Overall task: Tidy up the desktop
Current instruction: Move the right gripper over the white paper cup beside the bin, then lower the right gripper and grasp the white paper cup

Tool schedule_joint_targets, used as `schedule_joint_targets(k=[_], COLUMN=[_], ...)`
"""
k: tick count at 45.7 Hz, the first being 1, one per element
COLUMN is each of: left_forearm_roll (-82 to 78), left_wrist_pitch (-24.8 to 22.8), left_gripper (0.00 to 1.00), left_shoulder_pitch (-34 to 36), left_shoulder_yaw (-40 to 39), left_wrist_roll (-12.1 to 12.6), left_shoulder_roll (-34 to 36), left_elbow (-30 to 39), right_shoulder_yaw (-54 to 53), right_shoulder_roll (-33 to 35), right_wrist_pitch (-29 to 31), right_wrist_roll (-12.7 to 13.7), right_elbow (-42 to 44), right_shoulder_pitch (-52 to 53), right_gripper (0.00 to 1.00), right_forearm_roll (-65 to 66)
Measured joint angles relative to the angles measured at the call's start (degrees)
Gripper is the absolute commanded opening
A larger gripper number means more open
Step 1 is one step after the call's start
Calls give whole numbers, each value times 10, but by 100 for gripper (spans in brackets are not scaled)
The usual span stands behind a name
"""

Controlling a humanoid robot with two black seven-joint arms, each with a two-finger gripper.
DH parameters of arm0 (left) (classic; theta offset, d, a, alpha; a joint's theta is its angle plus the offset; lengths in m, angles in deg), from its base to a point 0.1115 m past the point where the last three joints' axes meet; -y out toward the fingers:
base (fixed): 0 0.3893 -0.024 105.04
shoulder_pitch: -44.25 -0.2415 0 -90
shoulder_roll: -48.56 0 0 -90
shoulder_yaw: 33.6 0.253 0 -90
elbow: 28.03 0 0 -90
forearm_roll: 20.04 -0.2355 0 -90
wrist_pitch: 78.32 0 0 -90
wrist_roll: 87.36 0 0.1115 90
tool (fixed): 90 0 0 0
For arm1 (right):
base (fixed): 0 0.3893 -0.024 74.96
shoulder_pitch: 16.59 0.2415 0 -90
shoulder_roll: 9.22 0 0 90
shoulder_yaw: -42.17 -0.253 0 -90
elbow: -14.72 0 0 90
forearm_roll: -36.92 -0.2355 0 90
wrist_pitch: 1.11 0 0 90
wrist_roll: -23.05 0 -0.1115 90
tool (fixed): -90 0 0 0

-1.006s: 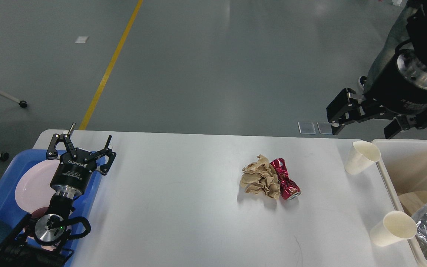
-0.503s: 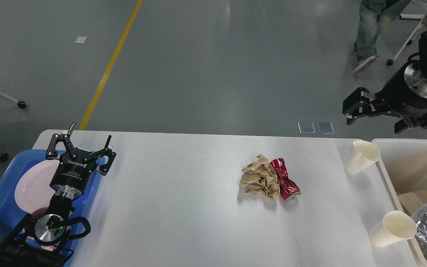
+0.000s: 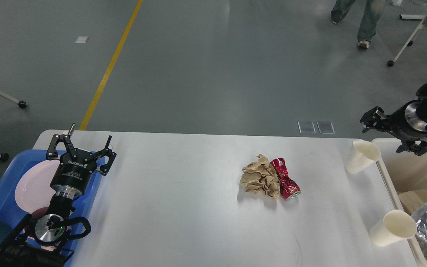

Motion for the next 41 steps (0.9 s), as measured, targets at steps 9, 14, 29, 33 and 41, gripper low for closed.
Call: schedule_joint_targets(k=[9,14,29,33,41], left_forearm_roll=[0,0,0,0,0], left_wrist_pitch=[0,0,0,0,0], left_gripper=[96,97,97,96,97], left_shoulder_pitch=[0,0,1,1,1], left_shoulder_yaw=[0,0,0,0,0], left_wrist_roll=[0,0,0,0,0], left_shoulder_roll=[0,0,0,0,0], left_elbow=[0,0,0,0,0], right_shoulder_yaw=[-70,-91,-137,-143,-145], right_shoulder_roll=[-1,-5,-21,-28,-42], right_wrist_pitch=[-36,-47,-98,-108,-132], right_wrist_roll=[0,1,1,1,1], right_elbow=[114,195,289,290,290], right_shoulder_pitch=[-133,-202,-292,-300,-315], right_gripper=[100,100,100,97,92], right_forearm_roll=[1,1,4,6,10])
